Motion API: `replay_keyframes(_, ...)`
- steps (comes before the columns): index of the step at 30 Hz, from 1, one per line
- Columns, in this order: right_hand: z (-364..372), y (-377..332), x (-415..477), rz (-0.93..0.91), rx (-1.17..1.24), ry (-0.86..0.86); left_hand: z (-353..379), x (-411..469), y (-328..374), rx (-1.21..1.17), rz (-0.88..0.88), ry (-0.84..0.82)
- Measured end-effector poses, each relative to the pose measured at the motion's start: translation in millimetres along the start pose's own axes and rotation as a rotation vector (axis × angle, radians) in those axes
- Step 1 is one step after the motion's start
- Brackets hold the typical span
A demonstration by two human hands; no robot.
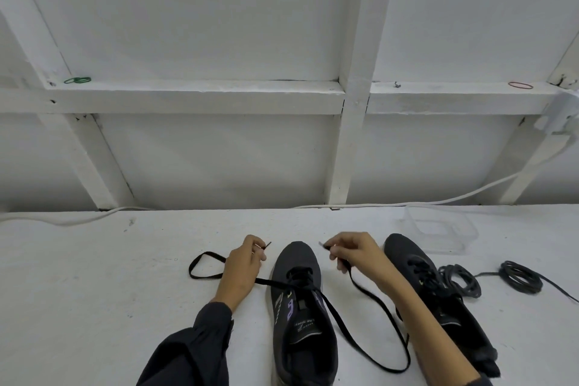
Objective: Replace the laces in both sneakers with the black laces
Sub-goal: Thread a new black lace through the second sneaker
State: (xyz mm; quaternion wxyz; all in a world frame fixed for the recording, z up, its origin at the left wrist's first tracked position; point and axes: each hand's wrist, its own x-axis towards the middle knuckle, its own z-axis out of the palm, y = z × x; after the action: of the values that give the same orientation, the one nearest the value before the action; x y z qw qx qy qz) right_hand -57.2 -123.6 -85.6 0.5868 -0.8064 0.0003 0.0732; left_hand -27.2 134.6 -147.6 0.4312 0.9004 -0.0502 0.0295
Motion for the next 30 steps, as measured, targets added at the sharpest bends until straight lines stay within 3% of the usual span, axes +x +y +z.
replay_keyframes(4, 3, -12, -41, 0.036, 0.007, -0.194, -16, -26, 20, -0.298, 0.015, -0.045)
replay_keyframes(9, 12, -13, -59, 0.021, -0.067, -0.240, -28, -63, 48, -0.408, 0.029, -0.220)
replay_keyframes(14, 14, -16, -58, 0.020, -0.158, -0.202, -22, -76, 67, -0.292, 0.073, -0.371)
replay_keyframes(20, 11, -16, -59, -0.002, -0.273, -0.219, -8, -75, 74, -0.072, 0.051, -0.343)
replay_keyframes(30, 13, -20, -51, -0.075, -0.417, -0.280, -3, -77, 81, -0.123, 0.015, -0.293)
